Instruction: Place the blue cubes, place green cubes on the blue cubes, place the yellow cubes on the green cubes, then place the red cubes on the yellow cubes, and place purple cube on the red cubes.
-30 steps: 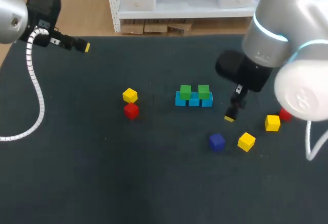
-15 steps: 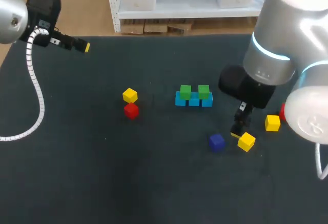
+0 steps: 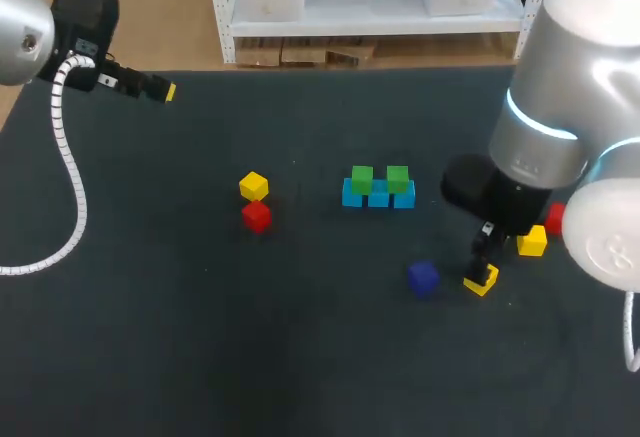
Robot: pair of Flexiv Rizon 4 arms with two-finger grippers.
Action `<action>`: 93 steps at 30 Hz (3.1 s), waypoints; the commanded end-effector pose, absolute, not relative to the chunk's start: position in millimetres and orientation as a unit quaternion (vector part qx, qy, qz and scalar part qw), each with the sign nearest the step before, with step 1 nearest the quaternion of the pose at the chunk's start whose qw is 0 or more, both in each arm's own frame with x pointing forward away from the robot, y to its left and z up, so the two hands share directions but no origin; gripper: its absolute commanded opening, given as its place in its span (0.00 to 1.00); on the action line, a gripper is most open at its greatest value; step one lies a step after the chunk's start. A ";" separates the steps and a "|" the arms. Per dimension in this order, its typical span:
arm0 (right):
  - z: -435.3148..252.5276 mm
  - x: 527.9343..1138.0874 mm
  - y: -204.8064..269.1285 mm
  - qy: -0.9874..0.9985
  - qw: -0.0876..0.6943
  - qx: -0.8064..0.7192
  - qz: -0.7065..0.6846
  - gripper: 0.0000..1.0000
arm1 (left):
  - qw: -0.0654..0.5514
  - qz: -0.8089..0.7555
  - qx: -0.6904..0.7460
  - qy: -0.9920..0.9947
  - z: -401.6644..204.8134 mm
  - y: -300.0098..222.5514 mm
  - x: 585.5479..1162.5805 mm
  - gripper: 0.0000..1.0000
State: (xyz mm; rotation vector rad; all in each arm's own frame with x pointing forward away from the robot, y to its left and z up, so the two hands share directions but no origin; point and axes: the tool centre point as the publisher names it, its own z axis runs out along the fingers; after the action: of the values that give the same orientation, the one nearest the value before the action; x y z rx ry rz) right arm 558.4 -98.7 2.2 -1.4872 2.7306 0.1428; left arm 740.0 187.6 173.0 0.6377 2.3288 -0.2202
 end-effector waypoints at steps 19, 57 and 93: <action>28.2 568.5 -97.7 0.840 -0.010 -0.541 0.029 0.00 | 0.352 -0.089 0.248 0.898 172.5 189.2 740.5 1.00; 107.0 674.6 15.2 0.706 0.031 -0.707 0.009 0.00 | 0.352 -0.089 0.248 0.898 172.5 189.2 740.5 1.00; 52.8 706.6 22.5 0.718 -0.014 -0.696 0.009 0.00 | 0.352 -0.089 0.248 0.898 172.5 189.2 740.5 1.00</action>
State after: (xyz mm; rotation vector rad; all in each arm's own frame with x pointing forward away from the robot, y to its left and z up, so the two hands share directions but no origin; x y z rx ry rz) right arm 703.3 21.4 55.4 -2.2009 2.2705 0.0189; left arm 740.0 187.6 173.0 0.6376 2.3288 -0.2202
